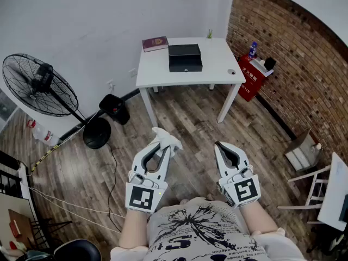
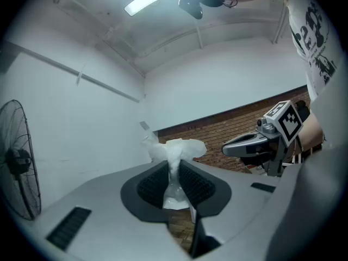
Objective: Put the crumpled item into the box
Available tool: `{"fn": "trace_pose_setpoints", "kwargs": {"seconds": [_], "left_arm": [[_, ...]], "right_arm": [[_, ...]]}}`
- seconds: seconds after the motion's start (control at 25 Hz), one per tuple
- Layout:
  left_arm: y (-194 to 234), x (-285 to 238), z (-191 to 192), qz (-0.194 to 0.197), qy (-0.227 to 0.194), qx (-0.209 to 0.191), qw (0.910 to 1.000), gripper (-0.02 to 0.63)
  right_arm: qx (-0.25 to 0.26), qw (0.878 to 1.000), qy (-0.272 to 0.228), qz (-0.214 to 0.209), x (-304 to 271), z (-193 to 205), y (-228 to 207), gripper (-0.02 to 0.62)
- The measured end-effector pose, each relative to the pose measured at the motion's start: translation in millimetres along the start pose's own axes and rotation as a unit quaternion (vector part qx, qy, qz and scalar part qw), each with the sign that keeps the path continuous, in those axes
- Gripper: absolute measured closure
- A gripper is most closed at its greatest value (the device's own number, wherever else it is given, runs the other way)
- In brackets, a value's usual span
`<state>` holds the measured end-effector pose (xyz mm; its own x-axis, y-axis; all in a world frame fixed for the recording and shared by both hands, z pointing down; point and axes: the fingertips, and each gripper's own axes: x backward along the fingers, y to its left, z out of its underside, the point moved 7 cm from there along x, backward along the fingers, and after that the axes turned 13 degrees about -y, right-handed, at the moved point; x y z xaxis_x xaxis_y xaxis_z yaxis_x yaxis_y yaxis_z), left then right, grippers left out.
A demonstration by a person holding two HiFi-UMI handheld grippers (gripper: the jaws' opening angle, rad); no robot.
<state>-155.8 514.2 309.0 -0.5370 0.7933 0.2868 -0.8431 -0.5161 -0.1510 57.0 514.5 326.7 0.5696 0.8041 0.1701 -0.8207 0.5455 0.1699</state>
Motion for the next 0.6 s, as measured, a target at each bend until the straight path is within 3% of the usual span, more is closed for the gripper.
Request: {"fn": "trace_pose_setpoints", "kwargs": {"seconds": [0.6], "left_arm": [[37,1,21,-0.008,0.009,0.020,0.9997,0.531]], "right_arm": [[-0.021,1.000,-0.003,-0.012,-35,15,13,0.580]]}}
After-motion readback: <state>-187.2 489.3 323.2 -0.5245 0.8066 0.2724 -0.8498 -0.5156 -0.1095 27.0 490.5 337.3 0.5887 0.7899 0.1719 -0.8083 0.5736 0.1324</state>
